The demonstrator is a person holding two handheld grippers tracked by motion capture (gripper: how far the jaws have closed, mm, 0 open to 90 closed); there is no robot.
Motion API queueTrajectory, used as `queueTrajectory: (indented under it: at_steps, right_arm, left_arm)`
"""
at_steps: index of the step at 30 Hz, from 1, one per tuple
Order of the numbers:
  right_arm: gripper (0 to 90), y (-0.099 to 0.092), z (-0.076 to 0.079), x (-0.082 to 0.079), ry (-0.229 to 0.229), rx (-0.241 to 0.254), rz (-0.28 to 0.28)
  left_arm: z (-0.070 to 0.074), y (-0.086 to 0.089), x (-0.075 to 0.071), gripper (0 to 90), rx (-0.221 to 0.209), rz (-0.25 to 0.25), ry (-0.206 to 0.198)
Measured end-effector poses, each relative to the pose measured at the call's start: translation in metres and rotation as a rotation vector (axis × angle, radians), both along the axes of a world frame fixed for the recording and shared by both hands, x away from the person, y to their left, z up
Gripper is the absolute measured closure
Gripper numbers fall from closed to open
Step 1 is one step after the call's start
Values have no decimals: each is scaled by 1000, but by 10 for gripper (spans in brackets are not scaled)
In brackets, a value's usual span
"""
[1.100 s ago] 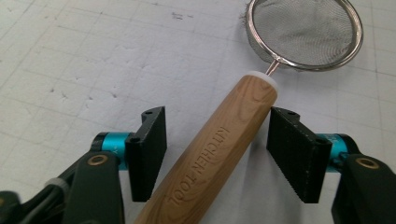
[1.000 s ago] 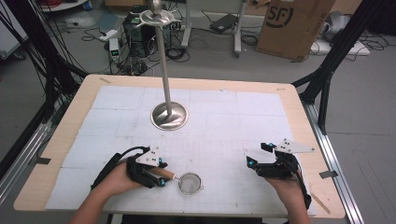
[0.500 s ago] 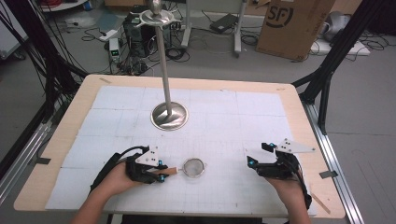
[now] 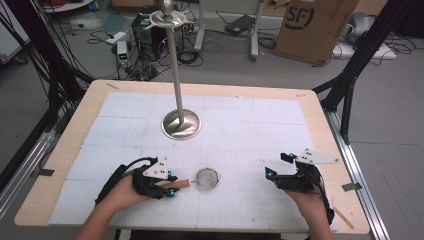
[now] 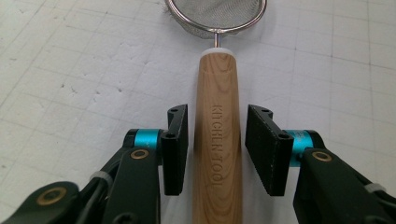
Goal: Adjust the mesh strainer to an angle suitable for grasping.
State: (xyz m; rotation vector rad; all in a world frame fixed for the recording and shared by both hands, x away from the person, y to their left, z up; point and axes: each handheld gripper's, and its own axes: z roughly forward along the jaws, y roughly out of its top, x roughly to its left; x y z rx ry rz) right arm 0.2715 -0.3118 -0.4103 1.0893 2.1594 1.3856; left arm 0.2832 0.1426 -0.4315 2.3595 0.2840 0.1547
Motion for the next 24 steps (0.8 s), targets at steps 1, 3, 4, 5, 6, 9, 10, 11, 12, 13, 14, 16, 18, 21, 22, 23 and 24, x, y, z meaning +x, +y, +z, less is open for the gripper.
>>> queueTrajectory:
  at_steps: [1,3,4,5,6,9,10,11,12,13,14,16,18,21,22,23,24]
  right_arm:
    - [147,0,0,0,1,1,-1]
    - [147,0,0,0,4,4,-2]
    - [147,0,0,0,3,2,-1]
    - [147,1,-1,0,1,1,0]
    - [147,1,-1,0,4,-1,1]
    - [147,1,-1,0,8,1,-1]
    - [147,1,-1,1,7,0,0]
    - [147,1,-1,1,7,-1,1]
    - [146,2,-1,1,7,-1,0]
    - [146,2,-1,1,7,-1,0]
    - [147,2,-1,1,9,0,1]
    - [147,1,-1,1,6,-2,2]
    - [147,2,-1,1,7,-2,2]
    - [147,2,-1,2,6,-2,3]
    - [147,2,-1,2,6,-2,3]
    - [147,3,-1,2,2,-5,8]
    - [147,3,-1,2,2,-5,8]
  left_arm:
    - [0,1,0,596,0,3,1]
    - [0,3,0,597,3,8,5]
    - [0,3,0,597,13,10,6]
    - [-1,3,0,604,12,13,6]
    - [-1,3,1,617,20,10,6]
    - [-2,0,0,664,18,-1,6]
    - [-1,0,1,668,23,-5,10]
    - [-1,-1,2,670,26,-10,6]
    - [0,-2,2,673,27,-14,6]
    - [-1,-3,3,673,21,-13,4]
    - [-1,-5,3,674,23,-15,2]
    - [0,-9,4,677,25,-20,-4]
    - [2,-16,5,681,35,-32,-12]
    - [5,-31,10,693,34,-43,-17]
    - [5,-36,12,693,31,-47,-14]
    - [5,-42,14,693,28,-49,-13]
    - [5,-48,16,693,35,-51,-13]
